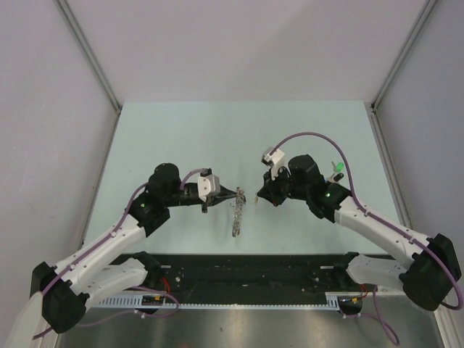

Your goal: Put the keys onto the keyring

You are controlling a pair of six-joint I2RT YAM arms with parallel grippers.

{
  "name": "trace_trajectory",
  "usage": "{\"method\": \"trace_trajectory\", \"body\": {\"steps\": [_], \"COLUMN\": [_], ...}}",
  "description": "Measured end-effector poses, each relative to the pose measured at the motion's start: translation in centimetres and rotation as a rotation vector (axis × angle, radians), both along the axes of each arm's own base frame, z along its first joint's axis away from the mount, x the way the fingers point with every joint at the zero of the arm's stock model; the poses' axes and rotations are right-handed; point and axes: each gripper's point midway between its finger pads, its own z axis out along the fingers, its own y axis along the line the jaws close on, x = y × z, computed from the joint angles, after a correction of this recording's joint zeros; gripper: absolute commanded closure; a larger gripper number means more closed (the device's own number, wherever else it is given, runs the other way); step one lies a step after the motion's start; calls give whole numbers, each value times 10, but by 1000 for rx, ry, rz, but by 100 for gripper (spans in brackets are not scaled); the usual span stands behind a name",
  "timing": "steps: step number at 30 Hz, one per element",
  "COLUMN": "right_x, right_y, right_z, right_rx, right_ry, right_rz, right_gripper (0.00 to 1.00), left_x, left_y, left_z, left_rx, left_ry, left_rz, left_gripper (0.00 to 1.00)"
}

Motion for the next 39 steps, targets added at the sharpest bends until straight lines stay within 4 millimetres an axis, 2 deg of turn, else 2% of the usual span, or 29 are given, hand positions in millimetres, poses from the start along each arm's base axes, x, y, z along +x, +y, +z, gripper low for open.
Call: {"method": "trace_trajectory", "body": {"steps": [5, 8, 12, 18, 20, 22, 27, 29, 32, 39], "right_x": [13, 22, 42, 57, 56, 48, 18, 11, 5, 5], "right_y": [-23, -23, -8, 15, 18, 15, -7, -14, -20, -12], "right_z": [-44, -61, -67, -67, -74, -91, -140, -151, -161, -161], "right_rx": [-56, -79, -55, -9, -9, -28, -116, -141, -167, -158], "right_ry": [82, 97, 51, -33, -36, -16, 79, 105, 125, 103], "right_rz": [-108, -135, -144, -111, -100, -93, -88, -88, -90, -73], "right_gripper": [100, 100, 100, 100, 100, 100, 100, 100, 100, 100], "left_x": [21, 34, 46, 48, 50, 52, 55, 55, 56, 56], "left_y": [13, 29, 55, 89, 95, 98, 102, 103, 103, 103], "left_z": [-4, -4, -1, 8, 8, 7, 5, 5, 5, 5], "left_rx": [34, 58, 80, 57, 56, 61, 72, 72, 73, 76], "left_ry": [-6, -18, -45, -100, -107, -108, -106, -107, -108, -113], "left_rz": [160, 284, 451, 611, 647, 667, 694, 699, 701, 699], "left_gripper": [100, 100, 100, 100, 100, 100, 100, 100, 100, 100]}}
